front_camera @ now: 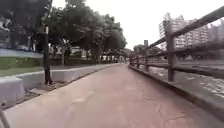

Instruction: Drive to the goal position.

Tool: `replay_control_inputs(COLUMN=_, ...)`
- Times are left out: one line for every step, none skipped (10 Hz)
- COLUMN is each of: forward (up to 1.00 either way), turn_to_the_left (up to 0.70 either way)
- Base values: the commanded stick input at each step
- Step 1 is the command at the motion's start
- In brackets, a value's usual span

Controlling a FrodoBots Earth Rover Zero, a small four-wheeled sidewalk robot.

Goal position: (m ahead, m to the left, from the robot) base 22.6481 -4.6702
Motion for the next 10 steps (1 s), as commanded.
replay_control_inputs(forward=1.0, turn_to_the_left=0.0)
replay_control_inputs(forward=1.0, turn_to_the_left=0.0)
replay_control_inputs(forward=1.0, turn_to_the_left=0.0)
replay_control_inputs(forward=1.0, turn_to_the_left=0.0)
replay_control_inputs(forward=0.79, turn_to_the_left=0.0)
replay_control_inputs(forward=0.1, turn_to_the_left=0.0)
replay_control_inputs(forward=0.46, turn_to_the_left=0.0)
replay_control_inputs(forward=0.86, turn_to_the_left=0.0)
replay_control_inputs(forward=0.98, turn_to_the_left=0.0)
replay_control_inputs(forward=0.98, turn_to_the_left=0.0)
